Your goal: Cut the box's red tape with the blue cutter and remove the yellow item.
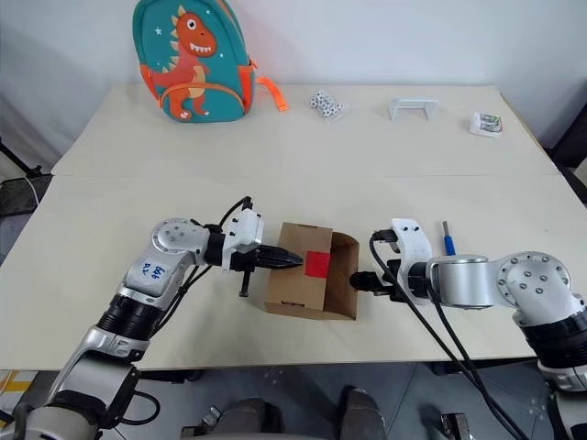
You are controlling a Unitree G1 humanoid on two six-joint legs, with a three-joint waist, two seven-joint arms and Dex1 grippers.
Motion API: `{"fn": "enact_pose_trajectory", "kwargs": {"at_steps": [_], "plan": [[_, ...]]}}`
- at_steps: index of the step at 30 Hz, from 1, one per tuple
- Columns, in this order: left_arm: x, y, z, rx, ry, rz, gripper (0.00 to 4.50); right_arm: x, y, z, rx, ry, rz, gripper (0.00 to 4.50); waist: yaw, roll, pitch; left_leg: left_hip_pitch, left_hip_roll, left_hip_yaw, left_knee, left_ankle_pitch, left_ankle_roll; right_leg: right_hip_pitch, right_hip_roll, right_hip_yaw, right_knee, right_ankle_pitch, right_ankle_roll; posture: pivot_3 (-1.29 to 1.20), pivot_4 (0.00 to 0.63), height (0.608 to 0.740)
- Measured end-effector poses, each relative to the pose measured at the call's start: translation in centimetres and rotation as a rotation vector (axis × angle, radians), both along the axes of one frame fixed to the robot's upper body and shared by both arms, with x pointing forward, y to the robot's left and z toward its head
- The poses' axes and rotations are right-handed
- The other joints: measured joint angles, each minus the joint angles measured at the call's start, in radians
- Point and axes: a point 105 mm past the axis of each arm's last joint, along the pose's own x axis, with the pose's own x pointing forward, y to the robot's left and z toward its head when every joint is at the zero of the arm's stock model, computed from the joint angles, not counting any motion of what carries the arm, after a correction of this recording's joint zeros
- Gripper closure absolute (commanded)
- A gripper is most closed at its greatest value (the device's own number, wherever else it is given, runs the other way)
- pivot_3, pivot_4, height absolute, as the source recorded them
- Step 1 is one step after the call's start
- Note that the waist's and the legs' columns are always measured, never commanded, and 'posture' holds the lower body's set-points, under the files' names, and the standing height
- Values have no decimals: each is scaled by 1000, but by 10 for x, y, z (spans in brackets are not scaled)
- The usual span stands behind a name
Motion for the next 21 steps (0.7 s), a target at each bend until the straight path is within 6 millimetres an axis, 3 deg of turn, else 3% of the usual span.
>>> {"fn": "enact_pose_trajectory", "kwargs": {"at_steps": [6, 11, 16, 21], "plan": [[-1, 1, 0, 2, -5, -1, 4500, 6, -17, 15, 27, -79, -16, 88, 1, 0, 0, 0, 0, 0, -1, 0, 0, 0, 0, 0, -1, 0, 0, 0, 150, 740], [-1, 2, 2, 5, -10, -1, 4500, 2, -29, 44, 284, -75, -1, 88, 6, 0, 0, 0, 0, 0, -1, 0, 0, 0, 0, -1, -1, 0, 0, 0, 150, 740], [0, 5, 2, 16, -10, 0, 4500, 0, -12, 27, 448, 12, 36, 88, 0, 0, 0, 0, 0, 2, 0, 0, 0, 0, 1, 1, 0, 0, 0, 0, 150, 740], [-1, 5, 3, 20, -11, -3, 4500, 2, -15, 11, 493, 77, -6, 88, -2, 0, 0, 0, 0, 1, -1, 0, 0, 0, 0, 0, 0, 0, 0, 0, 150, 740]]}}
